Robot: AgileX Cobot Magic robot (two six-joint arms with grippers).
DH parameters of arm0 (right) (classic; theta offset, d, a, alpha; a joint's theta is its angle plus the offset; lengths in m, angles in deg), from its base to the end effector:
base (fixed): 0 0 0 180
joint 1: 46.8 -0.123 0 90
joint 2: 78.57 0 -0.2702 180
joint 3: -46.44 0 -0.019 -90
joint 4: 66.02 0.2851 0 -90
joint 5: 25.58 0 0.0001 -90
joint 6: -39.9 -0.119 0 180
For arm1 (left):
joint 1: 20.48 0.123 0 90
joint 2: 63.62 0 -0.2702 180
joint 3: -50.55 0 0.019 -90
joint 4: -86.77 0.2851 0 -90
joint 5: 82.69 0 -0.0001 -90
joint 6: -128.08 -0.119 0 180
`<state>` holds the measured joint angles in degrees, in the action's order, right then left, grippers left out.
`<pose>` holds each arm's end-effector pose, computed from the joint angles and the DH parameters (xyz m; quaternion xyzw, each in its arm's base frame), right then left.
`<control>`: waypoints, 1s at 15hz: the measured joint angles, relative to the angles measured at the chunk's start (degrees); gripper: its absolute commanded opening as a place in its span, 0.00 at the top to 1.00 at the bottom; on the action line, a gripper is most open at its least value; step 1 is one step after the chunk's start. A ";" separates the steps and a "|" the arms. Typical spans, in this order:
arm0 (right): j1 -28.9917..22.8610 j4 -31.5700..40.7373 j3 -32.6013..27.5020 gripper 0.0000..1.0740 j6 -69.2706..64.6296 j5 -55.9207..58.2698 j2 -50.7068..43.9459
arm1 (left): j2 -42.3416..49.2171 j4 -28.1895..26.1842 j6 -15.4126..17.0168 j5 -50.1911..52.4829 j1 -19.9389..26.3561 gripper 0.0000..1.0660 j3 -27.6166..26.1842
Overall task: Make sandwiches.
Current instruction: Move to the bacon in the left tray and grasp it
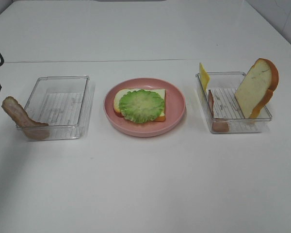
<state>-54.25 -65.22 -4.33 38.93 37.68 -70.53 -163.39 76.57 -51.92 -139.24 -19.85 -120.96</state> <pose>0.0665 0.0102 0.2614 -0.0497 0.8735 0.0425 0.4824 0.3543 -0.0137 0.2046 -0.0442 0.9871 -0.0793 0.1321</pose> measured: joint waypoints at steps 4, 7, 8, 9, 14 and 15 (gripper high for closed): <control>0.00 0.00 0.00 0.32 0.00 0.00 0.00 | -7.39 -0.11 -0.52 0.11 0.00 0.26 -3.78; 0.00 0.00 0.00 0.32 0.00 0.00 0.00 | -11.86 -1.72 -1.15 2.58 0.00 0.26 -4.76; 0.00 0.00 0.00 0.32 0.00 0.00 0.00 | -13.46 -2.46 -1.60 3.27 0.00 0.26 -5.39; 0.00 0.00 0.00 0.32 0.00 0.00 0.00 | -15.18 -2.86 -1.83 3.72 0.00 0.26 -6.25; 0.00 0.00 0.00 0.32 0.00 0.00 0.00 | -21.37 -3.55 -2.23 4.47 0.00 0.26 -11.69; 0.00 0.00 0.00 0.32 0.00 0.00 0.00 | -21.94 -3.78 -2.23 4.47 0.00 0.29 -12.43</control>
<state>-54.25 -65.22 -4.33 38.93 37.68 -70.53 -185.34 72.79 -54.16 -134.77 -19.85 -133.39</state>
